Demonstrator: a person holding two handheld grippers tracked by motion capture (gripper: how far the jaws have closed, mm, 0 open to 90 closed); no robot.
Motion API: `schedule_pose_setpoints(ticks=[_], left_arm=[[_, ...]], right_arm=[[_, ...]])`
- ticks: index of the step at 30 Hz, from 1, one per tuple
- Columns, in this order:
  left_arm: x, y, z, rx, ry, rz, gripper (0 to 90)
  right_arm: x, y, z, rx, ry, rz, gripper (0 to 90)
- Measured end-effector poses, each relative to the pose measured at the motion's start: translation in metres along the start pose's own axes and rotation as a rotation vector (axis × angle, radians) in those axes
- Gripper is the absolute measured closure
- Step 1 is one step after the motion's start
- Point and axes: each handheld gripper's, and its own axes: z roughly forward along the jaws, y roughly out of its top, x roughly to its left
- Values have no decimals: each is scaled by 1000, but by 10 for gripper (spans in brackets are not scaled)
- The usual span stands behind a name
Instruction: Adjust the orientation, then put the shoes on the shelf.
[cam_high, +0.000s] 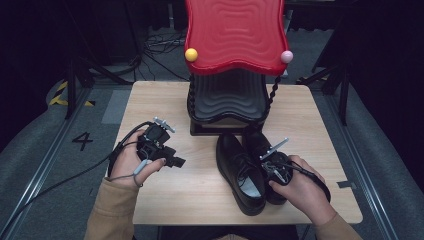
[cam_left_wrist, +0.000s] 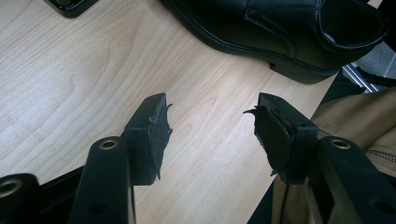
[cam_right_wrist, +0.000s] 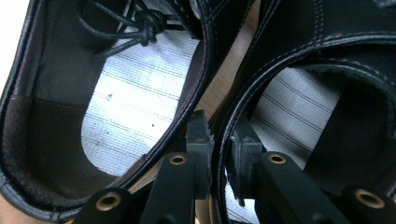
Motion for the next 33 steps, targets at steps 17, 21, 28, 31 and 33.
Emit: schedule_pose_setpoints(ticks=[17, 21, 28, 31, 33], left_arm=[[-2, 3, 3, 11, -3, 8, 447], [-1, 4, 4, 13, -3, 11, 447], [-2, 3, 4, 12, -1, 9, 447], [-1, 1, 4, 16, 1, 11, 447], [-1, 0, 3, 15, 2, 2, 447]], right_arm=[[-16, -16, -36, -159, 85, 229, 412], [-14, -14, -30, -185, 121, 294, 400], [-12, -9, -13, -149, 97, 299, 400], [-10, -6, -4, -110, 88, 303, 399], [-9, -3, 1, -100, 73, 290, 397]])
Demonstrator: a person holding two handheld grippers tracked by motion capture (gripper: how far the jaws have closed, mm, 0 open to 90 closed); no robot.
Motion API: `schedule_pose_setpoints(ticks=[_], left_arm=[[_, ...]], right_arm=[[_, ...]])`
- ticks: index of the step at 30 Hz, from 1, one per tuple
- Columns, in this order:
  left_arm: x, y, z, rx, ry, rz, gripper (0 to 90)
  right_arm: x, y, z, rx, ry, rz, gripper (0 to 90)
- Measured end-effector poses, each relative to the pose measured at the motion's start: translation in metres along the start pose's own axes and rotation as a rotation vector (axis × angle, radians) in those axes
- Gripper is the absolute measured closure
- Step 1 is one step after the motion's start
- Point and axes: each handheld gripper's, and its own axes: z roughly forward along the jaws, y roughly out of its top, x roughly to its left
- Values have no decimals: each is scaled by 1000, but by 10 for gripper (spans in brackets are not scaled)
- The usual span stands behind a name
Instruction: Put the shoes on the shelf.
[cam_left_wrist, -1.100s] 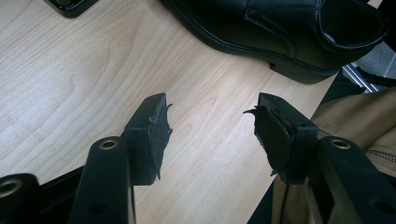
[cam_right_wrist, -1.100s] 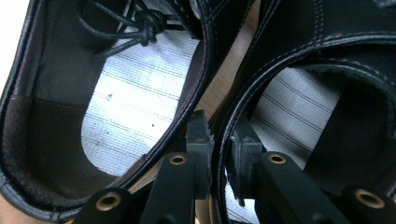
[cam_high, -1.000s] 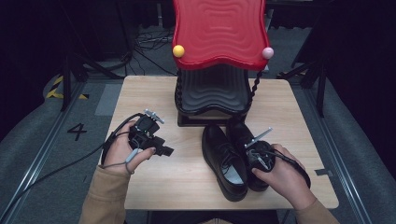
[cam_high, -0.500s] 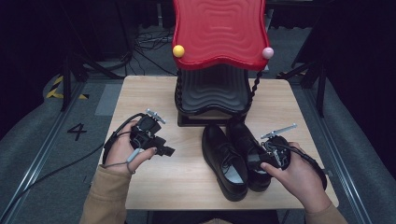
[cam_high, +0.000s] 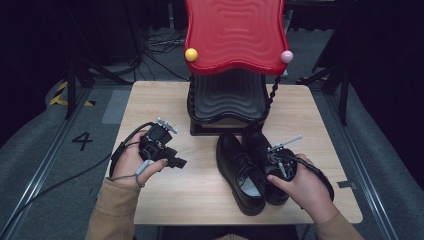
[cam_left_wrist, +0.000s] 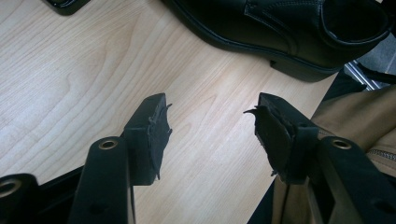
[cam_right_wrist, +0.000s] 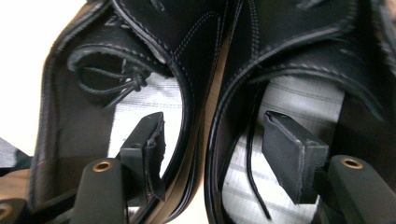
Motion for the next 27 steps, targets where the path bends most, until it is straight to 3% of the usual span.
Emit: schedule_pose_setpoints(ticks=[5, 11, 15, 27], left_arm=[[1, -7, -2, -2, 9, -13, 447], [2, -16, -6, -3, 21, -37, 446], [3, -22, -8, -4, 27, -51, 444], [5, -39, -16, -14, 48, -93, 442]], right_arm=[[3, 4, 15, 38, -21, -15, 420], [7, 10, 25, 89, -38, -39, 518], [7, 15, 28, 107, -52, -74, 575], [14, 26, 31, 158, -100, -91, 699]])
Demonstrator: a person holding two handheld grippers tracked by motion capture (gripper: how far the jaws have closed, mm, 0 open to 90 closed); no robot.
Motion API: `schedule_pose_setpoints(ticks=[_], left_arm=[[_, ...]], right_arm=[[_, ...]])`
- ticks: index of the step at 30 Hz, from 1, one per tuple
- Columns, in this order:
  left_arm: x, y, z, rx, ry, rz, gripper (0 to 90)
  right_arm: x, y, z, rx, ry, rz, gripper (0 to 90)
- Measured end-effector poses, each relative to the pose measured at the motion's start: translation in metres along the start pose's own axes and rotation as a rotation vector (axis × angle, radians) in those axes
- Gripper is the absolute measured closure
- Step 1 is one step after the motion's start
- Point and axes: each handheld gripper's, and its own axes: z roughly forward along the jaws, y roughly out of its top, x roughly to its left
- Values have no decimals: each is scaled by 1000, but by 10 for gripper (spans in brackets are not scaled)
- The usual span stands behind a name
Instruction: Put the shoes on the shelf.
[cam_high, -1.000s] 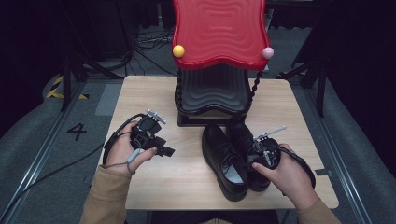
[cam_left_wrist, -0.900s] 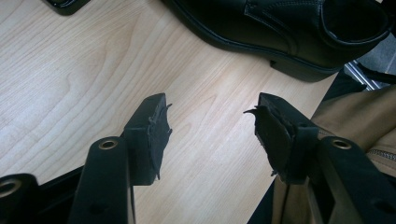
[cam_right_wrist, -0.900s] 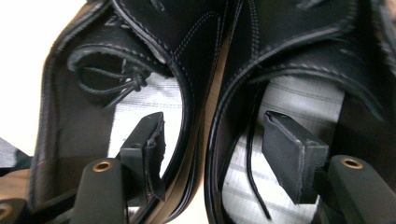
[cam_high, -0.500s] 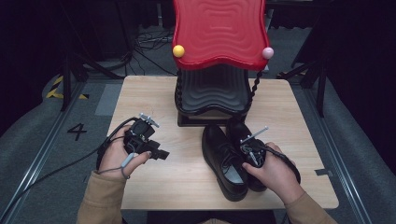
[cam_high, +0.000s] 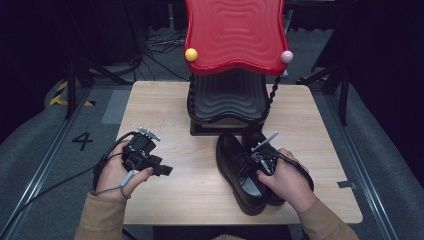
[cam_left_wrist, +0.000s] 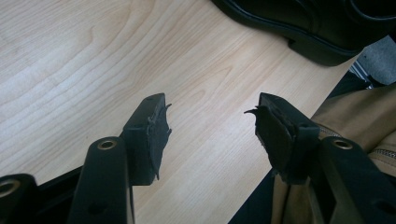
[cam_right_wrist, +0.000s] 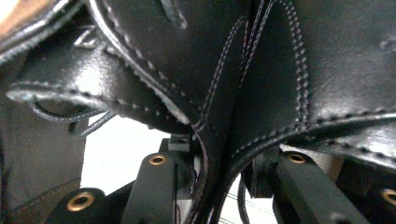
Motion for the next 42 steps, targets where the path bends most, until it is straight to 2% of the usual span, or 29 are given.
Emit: schedule_pose_setpoints(ticks=[3, 7, 10, 11, 14, 22, 28, 34, 38, 42], left_arm=[[2, 0, -1, -7, -1, -8, 441], [2, 3, 0, -7, -7, -9, 441], [2, 5, 0, -11, -9, -3, 440], [2, 7, 0, -10, -9, 1, 440], [2, 10, 1, -11, -13, 14, 440], [5, 15, 1, -18, -21, 16, 441], [3, 21, 3, -18, -26, 29, 440], [2, 22, 3, -18, -27, 35, 440], [4, 21, 0, -24, -26, 32, 440], [5, 19, -1, -28, -25, 25, 439]], right_arm=[[-2, 1, 0, 5, 10, 16, 699], [-2, 6, 0, 38, 10, 32, 717], [-5, 9, 1, 62, 23, 48, 732], [-7, 13, 1, 88, 33, 56, 739], [-6, 15, 1, 101, 28, 57, 746], [-7, 11, -2, 79, 2, 68, 806], [-12, 11, -6, 80, 0, 76, 822], [-11, 10, -18, 73, 51, 70, 824], [-8, 8, -30, 79, 54, 55, 823], [-8, 7, -45, 76, 74, 73, 822]])
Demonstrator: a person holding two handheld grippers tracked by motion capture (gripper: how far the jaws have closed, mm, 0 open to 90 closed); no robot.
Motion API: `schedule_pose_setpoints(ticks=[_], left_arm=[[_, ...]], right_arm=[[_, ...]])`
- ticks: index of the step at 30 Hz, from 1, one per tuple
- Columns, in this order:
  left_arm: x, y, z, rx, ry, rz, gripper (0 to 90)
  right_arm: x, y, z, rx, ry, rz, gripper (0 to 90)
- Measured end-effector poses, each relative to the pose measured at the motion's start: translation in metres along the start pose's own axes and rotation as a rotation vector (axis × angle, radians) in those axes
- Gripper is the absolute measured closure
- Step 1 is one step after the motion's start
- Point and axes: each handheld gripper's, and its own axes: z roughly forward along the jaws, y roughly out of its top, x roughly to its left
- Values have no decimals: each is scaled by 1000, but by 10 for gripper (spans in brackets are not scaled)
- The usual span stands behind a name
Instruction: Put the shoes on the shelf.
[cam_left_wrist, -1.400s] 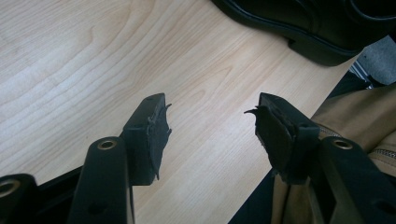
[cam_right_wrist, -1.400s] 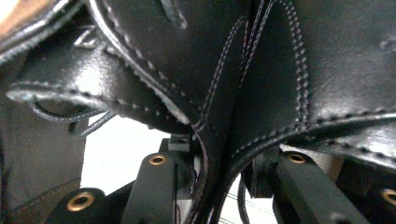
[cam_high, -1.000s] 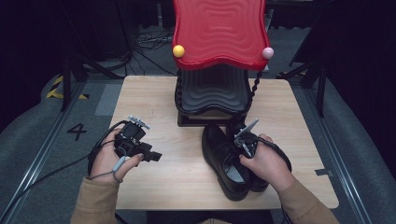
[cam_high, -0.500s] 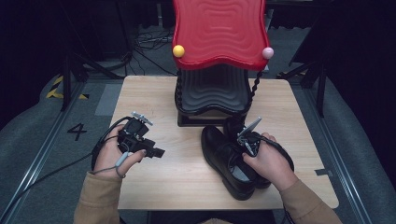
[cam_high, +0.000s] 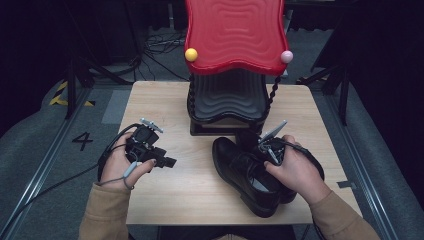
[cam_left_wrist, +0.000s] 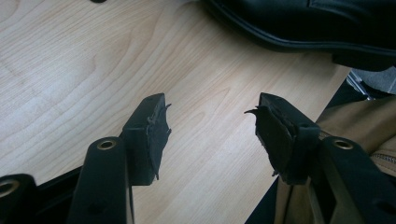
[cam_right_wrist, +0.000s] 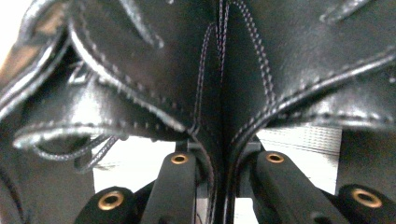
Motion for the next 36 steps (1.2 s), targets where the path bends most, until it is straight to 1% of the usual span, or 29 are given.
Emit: schedule_pose_setpoints(ticks=[3, 8, 15, 17, 18, 19, 20, 22, 28, 32, 36], left_arm=[[1, -1, -2, -7, 6, -4, 438], [1, -3, -3, -9, 6, -8, 438], [2, -3, -4, -13, 4, -9, 438], [2, -3, -5, -14, 4, -9, 438], [2, -3, -5, -14, 3, -11, 438], [2, -3, -5, -14, 3, -11, 438], [3, -3, -5, -16, 4, -13, 437], [3, -3, -5, -16, 4, -14, 436], [3, -4, -6, -17, 10, -12, 436], [3, -4, -6, -19, 9, -14, 436], [4, -4, -6, -22, 2, -15, 435]], right_arm=[[2, -1, -12, -5, 4, -2, 822], [6, -2, -35, -12, -19, -14, 821], [8, -5, -65, -15, 3, -27, 822], [9, -6, -71, -8, 6, -30, 821], [10, -6, -75, -12, 0, -36, 821], [10, -6, -75, -12, 0, -36, 821], [12, -7, -84, -14, -9, -43, 822], [13, -8, -87, -17, -7, -44, 821], [17, -10, -116, -31, 4, -49, 821], [19, -9, -131, -42, -9, -51, 821], [24, -8, -145, -54, -41, -55, 821]])
